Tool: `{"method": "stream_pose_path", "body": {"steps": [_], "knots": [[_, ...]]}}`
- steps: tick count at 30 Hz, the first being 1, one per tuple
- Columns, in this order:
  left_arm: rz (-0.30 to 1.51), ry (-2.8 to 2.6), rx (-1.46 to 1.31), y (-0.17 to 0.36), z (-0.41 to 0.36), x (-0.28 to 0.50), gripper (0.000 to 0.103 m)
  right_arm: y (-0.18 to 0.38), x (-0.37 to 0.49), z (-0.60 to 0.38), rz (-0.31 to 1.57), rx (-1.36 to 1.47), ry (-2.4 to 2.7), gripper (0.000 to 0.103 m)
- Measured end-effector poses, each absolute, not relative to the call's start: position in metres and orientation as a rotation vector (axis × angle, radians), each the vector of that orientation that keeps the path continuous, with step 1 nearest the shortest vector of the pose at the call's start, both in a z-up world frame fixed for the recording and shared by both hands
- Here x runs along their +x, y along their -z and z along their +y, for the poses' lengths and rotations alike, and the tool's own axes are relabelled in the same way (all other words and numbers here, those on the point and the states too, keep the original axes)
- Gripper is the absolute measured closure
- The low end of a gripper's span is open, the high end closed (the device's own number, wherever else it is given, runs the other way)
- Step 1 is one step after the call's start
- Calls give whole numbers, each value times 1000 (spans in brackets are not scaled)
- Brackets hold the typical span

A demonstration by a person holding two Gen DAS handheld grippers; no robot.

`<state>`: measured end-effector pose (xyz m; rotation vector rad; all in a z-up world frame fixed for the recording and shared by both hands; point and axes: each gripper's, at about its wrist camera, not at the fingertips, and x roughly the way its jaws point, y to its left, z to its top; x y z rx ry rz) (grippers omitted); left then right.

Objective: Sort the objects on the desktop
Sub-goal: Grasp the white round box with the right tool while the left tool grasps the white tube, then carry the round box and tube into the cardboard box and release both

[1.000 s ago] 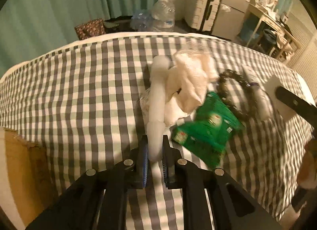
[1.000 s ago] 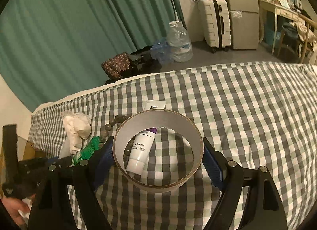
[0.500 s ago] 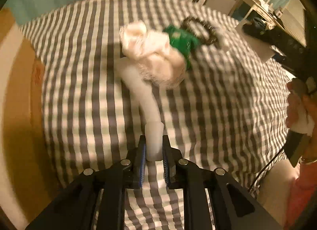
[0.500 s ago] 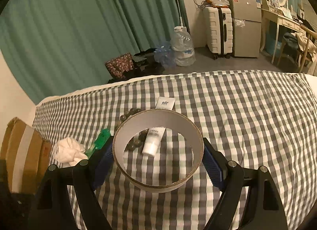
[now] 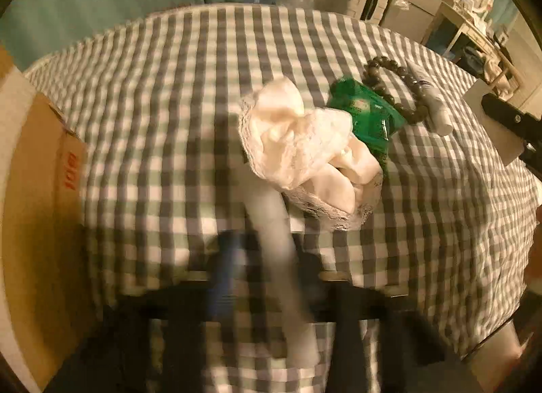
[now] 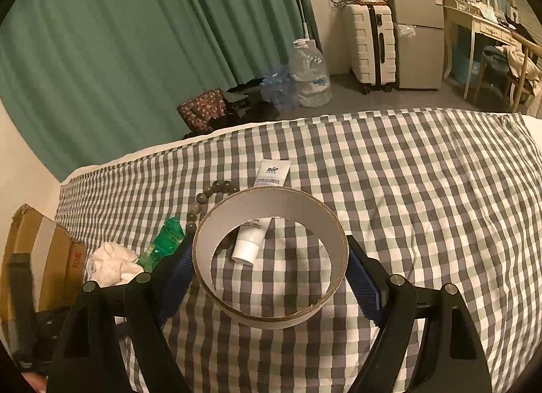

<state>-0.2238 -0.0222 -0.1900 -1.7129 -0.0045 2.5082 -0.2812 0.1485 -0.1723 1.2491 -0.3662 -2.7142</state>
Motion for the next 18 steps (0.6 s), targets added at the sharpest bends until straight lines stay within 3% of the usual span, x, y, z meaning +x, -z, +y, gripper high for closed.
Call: {"method": "stream_pose_path", "body": {"steps": [6,18], "knots": [[-86,-2515,-1642,154,-33,-201,96,155,-265,148,-358,1230,2719,21],[-93,-2709,-1218,10,-55,-129,96,34,-140,51,-199,940,2653,21]]}}
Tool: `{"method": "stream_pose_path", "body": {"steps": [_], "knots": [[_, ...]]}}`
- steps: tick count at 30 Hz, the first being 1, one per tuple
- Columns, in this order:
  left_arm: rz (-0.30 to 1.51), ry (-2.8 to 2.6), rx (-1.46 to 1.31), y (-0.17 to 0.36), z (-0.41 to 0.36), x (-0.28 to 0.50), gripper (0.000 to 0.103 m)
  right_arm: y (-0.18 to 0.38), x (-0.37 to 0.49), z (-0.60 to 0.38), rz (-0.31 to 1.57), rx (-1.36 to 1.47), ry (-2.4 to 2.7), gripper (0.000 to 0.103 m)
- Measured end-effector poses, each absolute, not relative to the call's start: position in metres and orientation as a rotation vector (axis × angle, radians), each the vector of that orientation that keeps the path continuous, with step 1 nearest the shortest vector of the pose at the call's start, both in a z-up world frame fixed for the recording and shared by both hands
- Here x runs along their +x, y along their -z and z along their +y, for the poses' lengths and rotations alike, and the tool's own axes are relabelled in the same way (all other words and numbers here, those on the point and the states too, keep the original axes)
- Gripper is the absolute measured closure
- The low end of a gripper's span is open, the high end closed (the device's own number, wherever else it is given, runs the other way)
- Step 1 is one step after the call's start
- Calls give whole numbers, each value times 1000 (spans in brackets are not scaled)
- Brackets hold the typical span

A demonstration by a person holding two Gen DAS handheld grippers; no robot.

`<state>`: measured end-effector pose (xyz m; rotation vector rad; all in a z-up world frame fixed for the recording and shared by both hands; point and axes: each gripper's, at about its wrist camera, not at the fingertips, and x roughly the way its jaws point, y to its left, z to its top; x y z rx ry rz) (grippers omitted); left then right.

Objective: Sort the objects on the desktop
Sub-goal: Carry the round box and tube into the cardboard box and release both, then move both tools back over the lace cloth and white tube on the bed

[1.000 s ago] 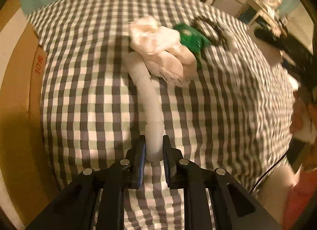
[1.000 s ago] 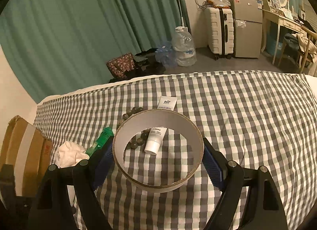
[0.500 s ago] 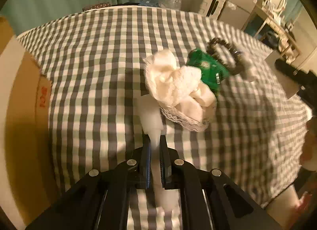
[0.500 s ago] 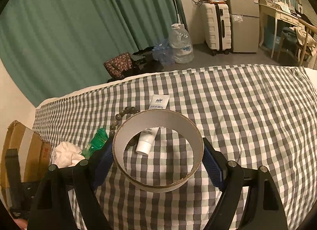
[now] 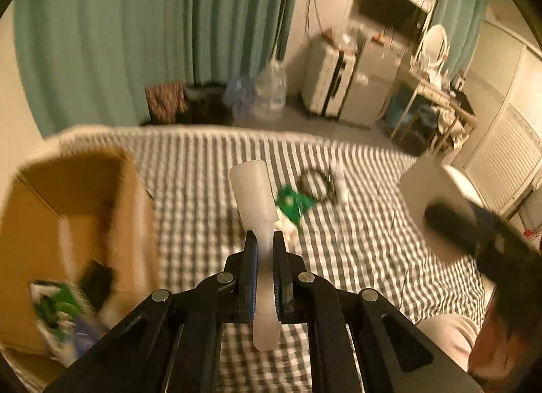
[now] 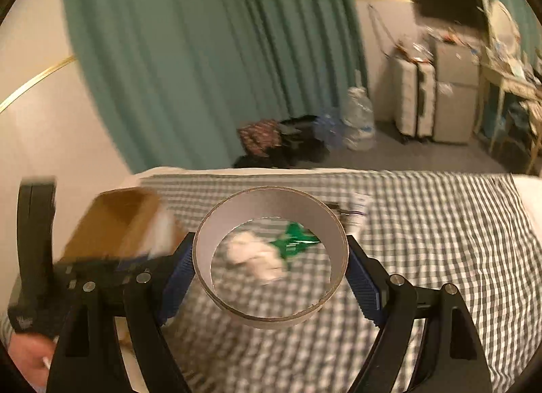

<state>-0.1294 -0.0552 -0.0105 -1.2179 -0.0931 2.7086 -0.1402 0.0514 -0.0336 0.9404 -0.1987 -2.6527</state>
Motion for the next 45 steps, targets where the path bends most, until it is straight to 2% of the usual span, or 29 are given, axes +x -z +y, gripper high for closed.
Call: {"method": "stream_pose_path", "body": {"steps": [4,7,11,17,19,20,21,22,23,33,39,45], "knots": [[-104,-2813,-1135,-25,-94,-107,96,7,-109,2,-96,869,2601,21],[-103,-2903,-1125,-32,-128,-95,96,-7,-93,-36,-49,830,2531,21],[-179,-2961,-1213,-18,-183,-81,96,-10,-88,-89,-13,822,2407,21],[-281,-3001,-1343,20,-237,-73,95,18,-102,-164,32,898,2252,21],[-286,-3016,-1371,27,-246,-74,87,26,-109,-178,45,910,2228,21],[-285,-3019,-1384,31,-249,-75,72,30,-112,-185,47,915,2219,21],[-284,-3028,-1399,33,-255,-71,45,34,-117,-189,42,920,2209,20],[-268,-3063,-1417,34,-261,-69,22,37,-121,-194,40,931,2189,15],[-255,-3087,-1418,33,-263,-68,16,38,-125,-199,48,935,2187,10],[-316,-3083,-1387,23,-256,-56,12,20,-128,-151,-34,850,2332,9],[-308,-3033,-1239,-3,-191,-58,2,6,-119,-67,-129,791,2496,9],[-270,-2856,-1196,5,-103,-76,0,7,-121,29,-241,781,2679,9]]}}
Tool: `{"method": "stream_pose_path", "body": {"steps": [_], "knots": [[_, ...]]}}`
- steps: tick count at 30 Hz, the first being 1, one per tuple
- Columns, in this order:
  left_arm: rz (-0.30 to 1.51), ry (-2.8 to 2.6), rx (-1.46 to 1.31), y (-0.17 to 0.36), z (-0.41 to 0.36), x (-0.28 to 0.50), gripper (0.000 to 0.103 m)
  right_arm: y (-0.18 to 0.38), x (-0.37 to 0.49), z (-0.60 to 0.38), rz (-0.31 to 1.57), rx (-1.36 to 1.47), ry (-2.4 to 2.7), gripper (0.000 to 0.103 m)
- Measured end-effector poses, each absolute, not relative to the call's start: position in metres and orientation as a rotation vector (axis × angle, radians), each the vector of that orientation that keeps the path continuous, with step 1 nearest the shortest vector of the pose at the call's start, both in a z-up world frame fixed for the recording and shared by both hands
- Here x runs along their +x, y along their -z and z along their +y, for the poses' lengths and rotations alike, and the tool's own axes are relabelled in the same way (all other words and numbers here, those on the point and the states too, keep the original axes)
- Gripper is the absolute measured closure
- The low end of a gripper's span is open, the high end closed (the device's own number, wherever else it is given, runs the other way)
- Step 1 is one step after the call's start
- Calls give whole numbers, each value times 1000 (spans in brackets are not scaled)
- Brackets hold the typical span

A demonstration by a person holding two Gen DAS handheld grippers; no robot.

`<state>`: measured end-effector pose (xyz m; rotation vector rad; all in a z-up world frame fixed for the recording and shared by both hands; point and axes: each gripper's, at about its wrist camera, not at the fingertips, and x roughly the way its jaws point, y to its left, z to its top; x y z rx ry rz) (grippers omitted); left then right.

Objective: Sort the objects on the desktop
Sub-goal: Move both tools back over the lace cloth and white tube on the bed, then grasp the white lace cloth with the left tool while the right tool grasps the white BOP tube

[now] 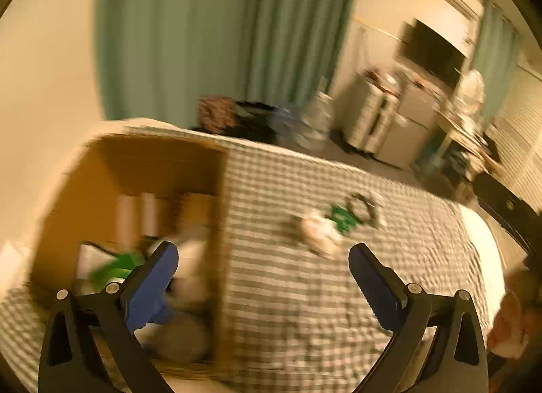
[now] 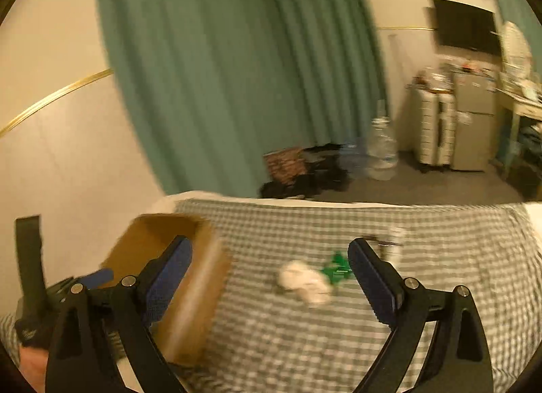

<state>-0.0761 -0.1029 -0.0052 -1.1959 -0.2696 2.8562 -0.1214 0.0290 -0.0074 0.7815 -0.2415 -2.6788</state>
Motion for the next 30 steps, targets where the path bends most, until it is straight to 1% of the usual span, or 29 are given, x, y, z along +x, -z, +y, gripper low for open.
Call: {"method": "stream_pose_path", "body": {"steps": [4,11,13,16,18,21,23,27,28,30], "knots": [[-198,-2771,-1256,27,-55,-96,0,30,-133,80,-308,844,2770,9],[-82,-2786,-1381,80,-13,-140,0,105,-166,129,-370,1015,2800,11],[-102,-2818,-1423,99,-11,-154,0,127,-180,132,-371,1106,2770,16],[-197,-2821,-1486,123,-15,-176,0,154,-207,135,-412,1229,2690,39],[-229,-2828,-1521,133,-17,-187,0,166,-219,137,-427,1245,2683,39],[-247,-2845,-1540,143,-20,-203,0,176,-243,136,-382,1260,2697,39],[-261,-2841,-1549,150,-21,-214,0,180,-254,137,-395,1244,2710,39],[-224,-2823,-1573,166,-17,-230,0,192,-284,134,-374,1271,2724,39],[-232,-2810,-1575,170,-17,-232,0,196,-290,131,-360,1284,2717,40],[-272,-2758,-1599,181,-18,-240,0,205,-303,123,-307,1332,2682,48]]}}
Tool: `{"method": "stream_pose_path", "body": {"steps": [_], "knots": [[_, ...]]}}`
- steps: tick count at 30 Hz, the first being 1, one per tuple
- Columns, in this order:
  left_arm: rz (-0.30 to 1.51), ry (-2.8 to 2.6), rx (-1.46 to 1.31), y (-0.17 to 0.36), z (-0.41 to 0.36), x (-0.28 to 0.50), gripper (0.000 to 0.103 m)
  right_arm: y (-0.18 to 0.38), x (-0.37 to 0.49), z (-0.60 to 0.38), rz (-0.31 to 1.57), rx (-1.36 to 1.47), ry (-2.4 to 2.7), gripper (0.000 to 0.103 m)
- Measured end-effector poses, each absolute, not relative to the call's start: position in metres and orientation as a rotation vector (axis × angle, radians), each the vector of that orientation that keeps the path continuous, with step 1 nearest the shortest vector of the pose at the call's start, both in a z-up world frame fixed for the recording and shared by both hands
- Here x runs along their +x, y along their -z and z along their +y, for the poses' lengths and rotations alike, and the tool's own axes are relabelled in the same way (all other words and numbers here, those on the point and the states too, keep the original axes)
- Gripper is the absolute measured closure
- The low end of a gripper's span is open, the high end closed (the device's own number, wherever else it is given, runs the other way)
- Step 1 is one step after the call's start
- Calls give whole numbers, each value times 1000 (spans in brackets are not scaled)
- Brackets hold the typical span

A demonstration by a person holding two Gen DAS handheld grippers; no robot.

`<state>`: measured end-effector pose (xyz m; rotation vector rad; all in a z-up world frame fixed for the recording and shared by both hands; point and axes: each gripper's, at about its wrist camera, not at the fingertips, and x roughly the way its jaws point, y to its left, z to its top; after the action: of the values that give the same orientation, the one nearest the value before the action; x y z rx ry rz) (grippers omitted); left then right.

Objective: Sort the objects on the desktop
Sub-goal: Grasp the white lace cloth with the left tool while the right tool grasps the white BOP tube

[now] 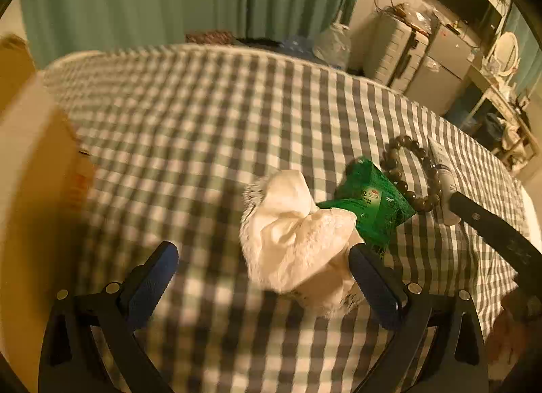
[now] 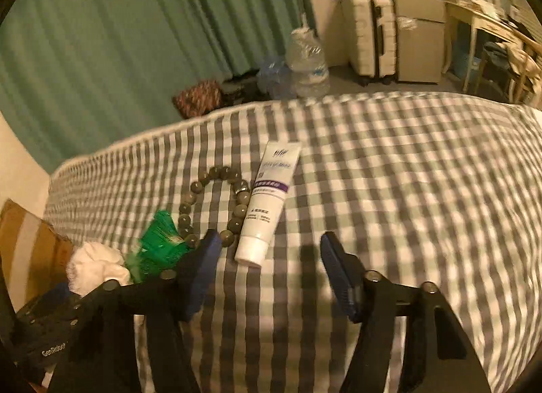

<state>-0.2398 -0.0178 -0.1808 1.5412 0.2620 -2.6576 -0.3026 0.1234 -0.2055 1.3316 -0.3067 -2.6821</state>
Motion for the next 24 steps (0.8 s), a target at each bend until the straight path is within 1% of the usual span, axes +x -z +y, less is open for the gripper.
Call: {"method": "stream_pose_path", "body": {"steps": [1,3,6,8,9,12,15,16,17,19,20,21,22,23,24], "knots": [[267,2647,1547,184,-19,-242,0,210,-308,121,-272,1351,2677,53],[260,2643,1523,187,-21,-244,0,213,-318,120,-250,1356,2684,54],[151,2632,1493,188,-24,-244,0,216,-325,119,-237,1355,2688,55],[101,2587,1499,189,-31,-241,0,216,-325,118,-181,1371,2697,62],[107,2571,1497,189,-35,-239,0,216,-325,116,-145,1390,2704,64],[114,2537,1500,189,-42,-233,0,213,-323,119,-109,1434,2735,64],[173,2568,1534,190,-39,-231,0,212,-321,119,-92,1440,2744,64],[165,2586,1543,192,-34,-231,0,212,-322,118,-97,1426,2750,62],[136,2597,1531,193,-30,-231,0,212,-324,118,-100,1407,2756,62],[61,2605,1517,196,-23,-231,0,217,-333,109,-31,1400,2760,62],[56,2607,1516,196,-22,-231,0,218,-336,105,20,1396,2765,62],[73,2607,1517,195,-25,-233,0,216,-337,103,42,1381,2775,66],[97,2612,1519,195,-28,-233,1,216,-337,103,28,1374,2773,76],[105,2626,1512,194,-29,-234,6,215,-337,104,2,1375,2767,76],[103,2645,1502,191,-29,-234,27,215,-335,106,-14,1370,2765,76]]}}
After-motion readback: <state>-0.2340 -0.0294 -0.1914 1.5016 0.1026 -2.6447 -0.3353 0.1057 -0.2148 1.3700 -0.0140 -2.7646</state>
